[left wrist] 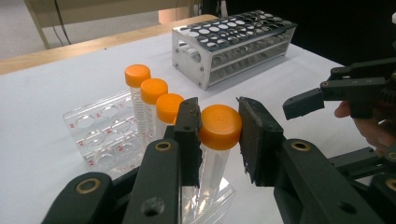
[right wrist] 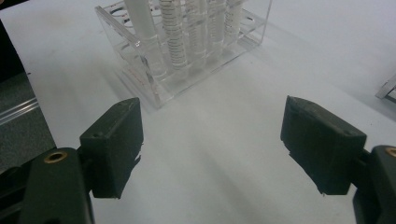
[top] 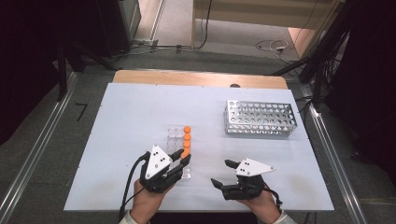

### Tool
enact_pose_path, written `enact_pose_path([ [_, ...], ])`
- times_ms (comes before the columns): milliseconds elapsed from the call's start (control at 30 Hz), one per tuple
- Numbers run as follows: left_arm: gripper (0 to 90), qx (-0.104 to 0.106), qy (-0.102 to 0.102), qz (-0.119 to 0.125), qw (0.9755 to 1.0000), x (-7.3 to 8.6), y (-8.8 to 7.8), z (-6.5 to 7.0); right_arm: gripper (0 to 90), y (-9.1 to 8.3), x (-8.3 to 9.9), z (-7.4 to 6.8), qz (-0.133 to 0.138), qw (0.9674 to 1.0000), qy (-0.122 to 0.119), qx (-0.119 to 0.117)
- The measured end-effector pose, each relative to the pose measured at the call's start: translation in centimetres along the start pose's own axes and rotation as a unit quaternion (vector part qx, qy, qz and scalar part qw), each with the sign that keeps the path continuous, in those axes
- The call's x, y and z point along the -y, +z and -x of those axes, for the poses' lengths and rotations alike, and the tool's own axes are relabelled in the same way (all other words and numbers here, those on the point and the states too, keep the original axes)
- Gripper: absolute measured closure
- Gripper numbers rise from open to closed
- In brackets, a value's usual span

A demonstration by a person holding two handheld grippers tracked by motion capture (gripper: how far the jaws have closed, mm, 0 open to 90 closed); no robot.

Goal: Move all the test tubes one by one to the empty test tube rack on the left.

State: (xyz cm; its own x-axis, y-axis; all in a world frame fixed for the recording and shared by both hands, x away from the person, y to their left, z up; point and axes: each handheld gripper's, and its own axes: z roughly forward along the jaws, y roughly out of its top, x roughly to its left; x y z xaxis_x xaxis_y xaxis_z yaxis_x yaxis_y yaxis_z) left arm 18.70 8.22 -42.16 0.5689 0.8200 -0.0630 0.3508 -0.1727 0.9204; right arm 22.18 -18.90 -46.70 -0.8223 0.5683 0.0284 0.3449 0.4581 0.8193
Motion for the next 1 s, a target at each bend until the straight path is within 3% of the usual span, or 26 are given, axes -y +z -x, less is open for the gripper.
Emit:
enact_pose_path([
  [1000, 68.2, 0.006, -0.002, -0.007, 1.0000, 0.26, 0.30, -0.14, 19.7, 0.07, 0.02, 0.00, -0.001, 1.0000, -0.003, 0.000],
])
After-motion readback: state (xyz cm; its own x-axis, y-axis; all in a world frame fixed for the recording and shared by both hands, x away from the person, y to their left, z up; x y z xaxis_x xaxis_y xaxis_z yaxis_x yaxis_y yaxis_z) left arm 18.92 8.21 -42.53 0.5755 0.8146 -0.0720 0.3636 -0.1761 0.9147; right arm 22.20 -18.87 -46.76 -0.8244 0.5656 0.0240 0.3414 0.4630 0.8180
